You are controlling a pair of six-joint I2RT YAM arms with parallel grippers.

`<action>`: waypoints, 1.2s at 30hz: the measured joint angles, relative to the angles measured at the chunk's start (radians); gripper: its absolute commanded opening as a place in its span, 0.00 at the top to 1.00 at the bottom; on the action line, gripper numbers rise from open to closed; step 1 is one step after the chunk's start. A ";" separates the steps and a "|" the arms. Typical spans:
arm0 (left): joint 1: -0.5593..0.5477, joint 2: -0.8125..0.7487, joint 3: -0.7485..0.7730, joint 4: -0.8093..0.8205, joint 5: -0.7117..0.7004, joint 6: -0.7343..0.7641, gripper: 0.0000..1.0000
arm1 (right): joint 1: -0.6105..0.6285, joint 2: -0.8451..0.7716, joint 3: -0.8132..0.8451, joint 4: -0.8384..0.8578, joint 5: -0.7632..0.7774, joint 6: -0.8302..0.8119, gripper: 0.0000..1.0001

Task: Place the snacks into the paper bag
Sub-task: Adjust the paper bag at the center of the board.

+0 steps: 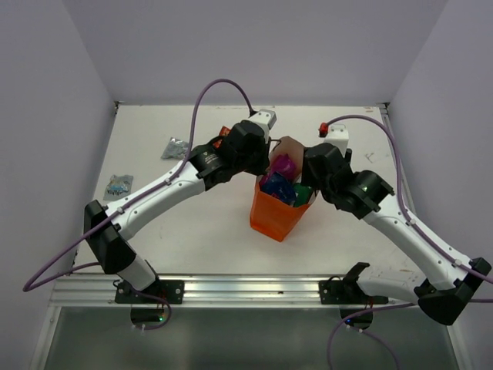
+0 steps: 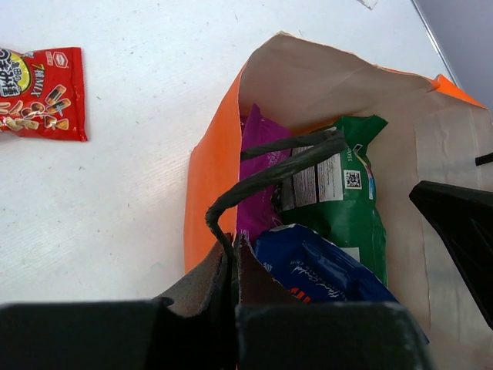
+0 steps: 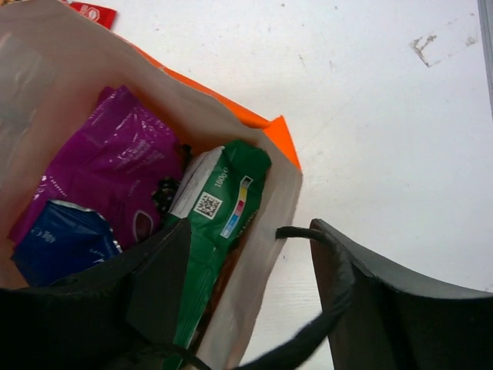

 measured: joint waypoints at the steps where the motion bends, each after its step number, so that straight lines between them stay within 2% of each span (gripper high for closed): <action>1: 0.000 0.000 0.000 0.000 0.000 0.000 1.00 | -0.008 0.001 -0.003 -0.008 -0.004 0.004 0.33; 5: 0.000 -0.004 -0.018 0.011 -0.006 -0.001 1.00 | -0.034 -0.016 -0.030 -0.021 -0.007 0.019 0.36; 12: 0.000 -0.026 -0.040 0.012 -0.024 -0.002 1.00 | -0.071 -0.042 -0.082 -0.027 -0.047 0.040 0.51; 15: 0.000 -0.032 -0.041 0.007 -0.024 -0.002 0.98 | -0.078 -0.038 -0.084 -0.020 -0.077 0.040 0.64; 16: 0.000 -0.033 -0.041 0.006 -0.024 -0.002 0.97 | -0.080 -0.037 -0.084 -0.016 -0.090 0.039 0.72; 19: 0.000 -0.035 -0.041 0.005 -0.025 -0.002 0.91 | -0.083 -0.033 -0.086 -0.002 -0.117 0.040 0.84; 20: 0.000 -0.036 -0.041 0.003 -0.026 -0.002 0.88 | -0.084 -0.033 -0.088 0.005 -0.122 0.039 0.91; 21: 0.000 -0.038 -0.041 0.002 -0.027 -0.001 0.78 | -0.086 -0.033 -0.090 0.010 -0.128 0.037 0.96; 22: 0.000 -0.040 -0.041 0.001 -0.029 0.004 0.73 | -0.087 -0.033 -0.093 0.018 -0.135 0.036 0.99; 23: 0.000 -0.042 -0.041 0.001 -0.031 0.004 0.68 | -0.089 -0.033 -0.095 0.026 -0.141 0.035 1.00; 24: 0.002 -0.046 -0.040 0.001 -0.031 0.005 0.58 | -0.089 -0.033 -0.095 0.032 -0.145 0.035 1.00; 25: 0.004 -0.049 -0.039 0.000 -0.032 0.010 0.54 | -0.089 -0.033 -0.095 0.035 -0.148 0.034 1.00; 26: 0.008 -0.052 -0.035 -0.001 -0.030 0.010 0.42 | -0.090 -0.032 -0.095 0.038 -0.150 0.032 1.00; 28: 0.021 -0.057 -0.023 -0.002 -0.028 0.014 0.28 | -0.094 -0.026 -0.095 0.046 -0.153 0.026 1.00; 29: 0.031 -0.059 -0.014 -0.002 -0.026 0.019 0.18 | -0.095 -0.023 -0.095 0.048 -0.154 0.023 1.00; 31: 0.055 -0.060 0.016 -0.018 -0.019 0.025 0.09 | -0.097 -0.020 -0.095 0.054 -0.154 0.018 1.00; 36: 0.150 -0.070 0.095 -0.045 0.026 0.029 0.07 | -0.101 -0.018 -0.095 0.061 -0.154 0.009 1.00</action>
